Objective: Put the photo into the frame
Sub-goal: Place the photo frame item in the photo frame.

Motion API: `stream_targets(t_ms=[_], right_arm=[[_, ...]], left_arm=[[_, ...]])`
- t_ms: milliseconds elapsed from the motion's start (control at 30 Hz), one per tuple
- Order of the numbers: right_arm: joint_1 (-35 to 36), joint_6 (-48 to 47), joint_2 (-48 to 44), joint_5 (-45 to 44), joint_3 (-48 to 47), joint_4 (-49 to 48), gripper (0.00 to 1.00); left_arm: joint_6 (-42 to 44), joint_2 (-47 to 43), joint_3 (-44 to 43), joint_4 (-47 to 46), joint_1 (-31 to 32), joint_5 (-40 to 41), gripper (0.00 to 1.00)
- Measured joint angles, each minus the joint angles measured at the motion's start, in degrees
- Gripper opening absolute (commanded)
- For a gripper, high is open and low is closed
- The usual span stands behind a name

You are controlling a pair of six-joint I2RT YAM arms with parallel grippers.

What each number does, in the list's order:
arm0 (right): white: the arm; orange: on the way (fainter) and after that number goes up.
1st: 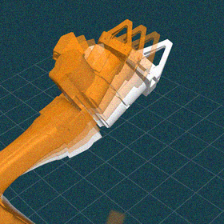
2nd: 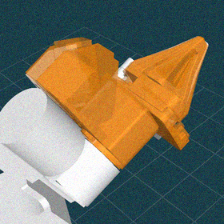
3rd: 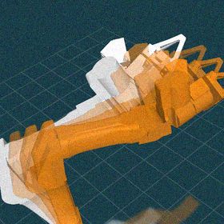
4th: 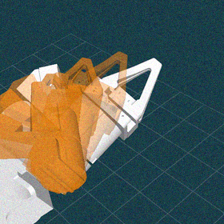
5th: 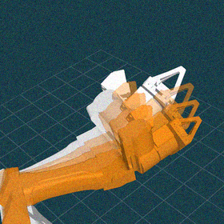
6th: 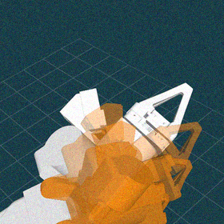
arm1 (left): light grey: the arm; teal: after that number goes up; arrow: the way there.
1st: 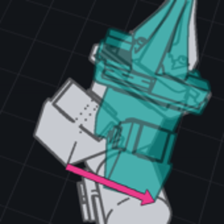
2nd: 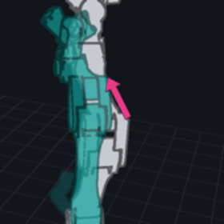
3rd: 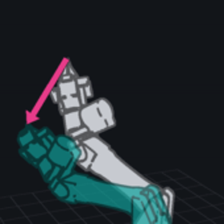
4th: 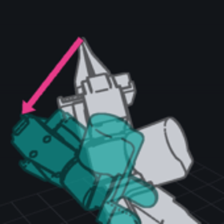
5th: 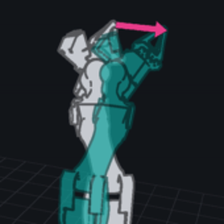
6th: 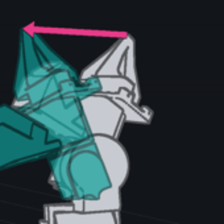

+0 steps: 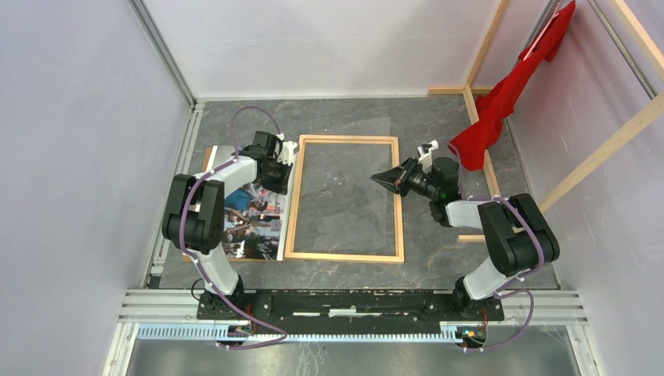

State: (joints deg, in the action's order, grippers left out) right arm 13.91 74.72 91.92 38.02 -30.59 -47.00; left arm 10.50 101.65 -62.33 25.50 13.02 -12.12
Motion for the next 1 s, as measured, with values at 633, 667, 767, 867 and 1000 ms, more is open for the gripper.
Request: stream_targets(t_ms=[633, 667, 767, 867, 1000], right_arm=[[5.07, 5.22, -3.28, -3.58, -8.11, 2.12, 0.00], [5.07, 5.27, -3.56, -3.61, -8.41, 2.21, 0.00], [5.07, 5.38, -4.83, -3.63, -9.46, 2.40, 0.00], [5.07, 5.38, -6.38, -3.58, -10.21, 2.43, 0.00], [5.07, 5.35, -7.15, -2.86, -10.54, 1.77, 0.00]], left_arm=[[0.00, -0.02, 0.17, -0.37, 0.00, 0.00, 0.17], [0.00, 0.00, 0.17, -0.37, 0.00, 0.00, 0.17], [0.00, -0.02, 0.17, -0.37, -0.09, -0.04, 0.17], [-0.02, 0.00, 0.02, -0.17, -0.94, -0.59, 0.17], [0.00, 0.00, -1.20, 0.98, -3.78, -1.42, 0.17]])
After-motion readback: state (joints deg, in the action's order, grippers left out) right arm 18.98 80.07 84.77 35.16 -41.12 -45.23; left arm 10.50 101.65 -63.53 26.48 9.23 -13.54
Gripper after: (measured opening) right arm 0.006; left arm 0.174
